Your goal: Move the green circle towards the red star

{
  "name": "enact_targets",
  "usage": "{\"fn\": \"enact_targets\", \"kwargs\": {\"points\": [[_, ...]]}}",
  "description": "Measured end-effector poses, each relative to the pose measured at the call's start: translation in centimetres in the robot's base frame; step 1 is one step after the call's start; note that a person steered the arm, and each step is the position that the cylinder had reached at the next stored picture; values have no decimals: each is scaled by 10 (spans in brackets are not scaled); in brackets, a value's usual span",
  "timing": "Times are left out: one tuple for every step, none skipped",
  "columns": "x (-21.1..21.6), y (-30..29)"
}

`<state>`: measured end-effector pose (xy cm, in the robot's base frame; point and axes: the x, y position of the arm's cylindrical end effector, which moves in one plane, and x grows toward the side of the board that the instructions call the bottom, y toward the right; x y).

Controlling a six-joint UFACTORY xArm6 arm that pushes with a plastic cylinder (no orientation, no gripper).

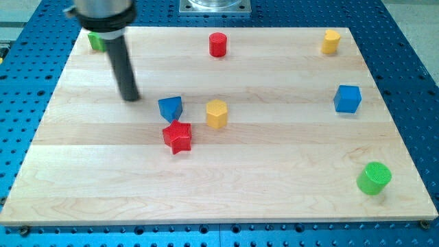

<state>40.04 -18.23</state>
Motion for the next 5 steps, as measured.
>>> {"fn": "enact_targets", "kwargs": {"points": [[51, -40], [112, -38], [153, -14], [147, 26], [145, 39]]}}
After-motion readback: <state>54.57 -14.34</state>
